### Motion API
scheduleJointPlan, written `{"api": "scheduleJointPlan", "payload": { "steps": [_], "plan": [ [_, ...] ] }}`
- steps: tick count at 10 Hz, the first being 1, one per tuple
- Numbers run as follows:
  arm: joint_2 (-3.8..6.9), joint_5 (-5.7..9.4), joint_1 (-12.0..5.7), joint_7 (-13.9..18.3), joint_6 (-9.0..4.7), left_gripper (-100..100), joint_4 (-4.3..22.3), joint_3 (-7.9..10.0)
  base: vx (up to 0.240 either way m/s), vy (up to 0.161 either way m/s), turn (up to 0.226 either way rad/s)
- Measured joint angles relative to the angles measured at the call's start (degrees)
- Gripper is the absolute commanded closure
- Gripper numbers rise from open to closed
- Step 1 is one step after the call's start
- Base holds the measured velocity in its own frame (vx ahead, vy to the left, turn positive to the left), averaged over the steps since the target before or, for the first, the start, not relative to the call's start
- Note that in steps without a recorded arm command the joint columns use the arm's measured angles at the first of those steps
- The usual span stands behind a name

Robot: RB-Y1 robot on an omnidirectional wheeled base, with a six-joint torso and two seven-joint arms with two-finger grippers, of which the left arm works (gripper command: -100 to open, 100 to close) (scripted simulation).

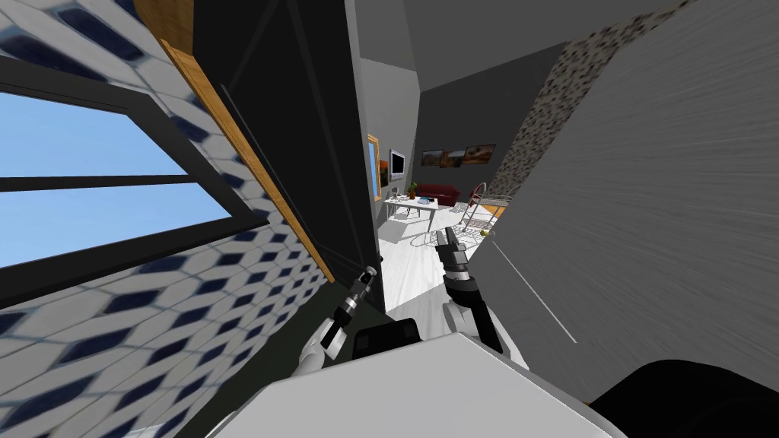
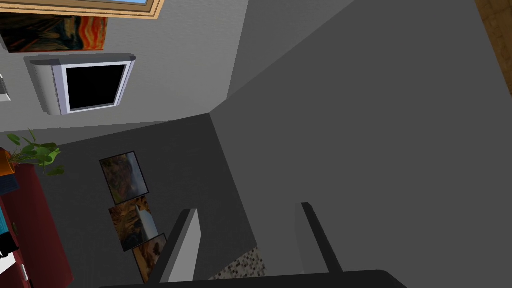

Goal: Push the door open

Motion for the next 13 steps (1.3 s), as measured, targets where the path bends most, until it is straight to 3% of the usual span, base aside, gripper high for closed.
{"api": "scheduleJointPlan", "payload": {
  "steps": [4, 13],
  "plan": [
    [-0.02, 0.20, -0.02, 0.8, 0.07, 100, 0.1, -0.04, 0.009, -0.005, -0.010],
    [-0.34, 3.60, 0.11, 12.7, 0.26, 100, 0.6, 0.03, 0.022, -0.014, -0.017]
  ]
}}
